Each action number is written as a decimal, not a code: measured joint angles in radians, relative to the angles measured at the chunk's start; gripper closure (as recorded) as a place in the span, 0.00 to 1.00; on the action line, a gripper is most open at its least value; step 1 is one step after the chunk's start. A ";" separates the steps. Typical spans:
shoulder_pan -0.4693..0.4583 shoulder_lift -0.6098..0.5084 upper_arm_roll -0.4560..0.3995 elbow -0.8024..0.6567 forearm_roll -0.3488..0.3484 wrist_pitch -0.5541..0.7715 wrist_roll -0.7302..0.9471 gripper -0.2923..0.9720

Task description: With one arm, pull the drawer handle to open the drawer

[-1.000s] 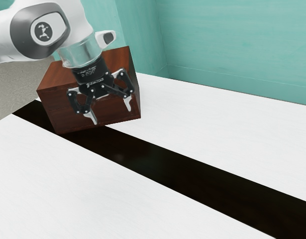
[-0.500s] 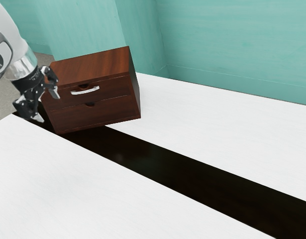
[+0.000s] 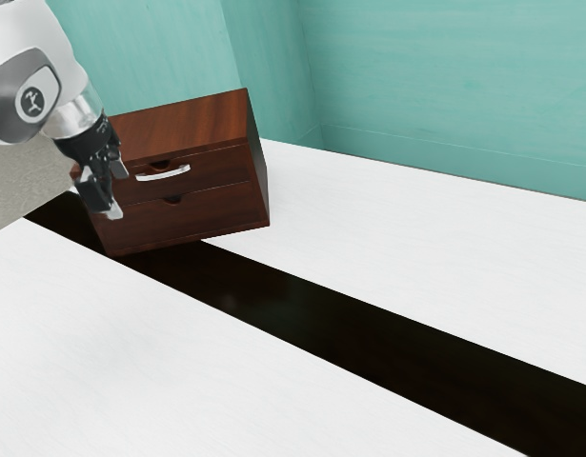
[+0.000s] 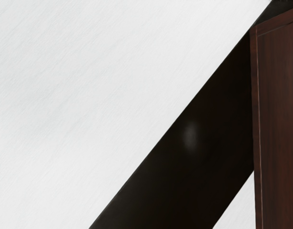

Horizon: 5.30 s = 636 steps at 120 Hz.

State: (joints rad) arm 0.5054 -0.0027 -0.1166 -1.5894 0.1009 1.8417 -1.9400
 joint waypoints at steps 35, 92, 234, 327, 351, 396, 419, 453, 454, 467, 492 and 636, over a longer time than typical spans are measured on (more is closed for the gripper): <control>-0.024 0.086 0.000 0.074 0.072 0.010 -0.144 0.29; -0.066 0.208 0.011 0.157 0.124 0.021 -0.240 0.31; 0.042 0.392 -0.052 0.316 0.162 0.193 -0.123 0.32; 0.066 0.461 -0.072 0.368 0.158 0.248 -0.079 0.32; 0.068 0.475 -0.074 0.367 0.155 0.263 -0.071 0.32; 0.068 0.473 -0.070 0.353 0.148 0.264 -0.062 0.36; 0.067 0.471 -0.068 0.334 0.135 0.261 -0.059 0.38; 0.064 0.449 -0.069 0.313 0.122 0.235 -0.056 0.44; 0.064 0.448 -0.069 0.312 0.121 0.234 -0.056 0.44; 0.063 0.434 -0.068 0.296 0.112 0.221 -0.054 0.46; 0.060 0.400 -0.067 0.264 0.105 0.201 -0.053 0.47; 0.051 0.149 -0.066 -0.030 0.058 0.177 -0.067 0.49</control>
State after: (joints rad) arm 0.5566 0.1459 -0.1823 -1.6192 0.1591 2.0183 -2.0073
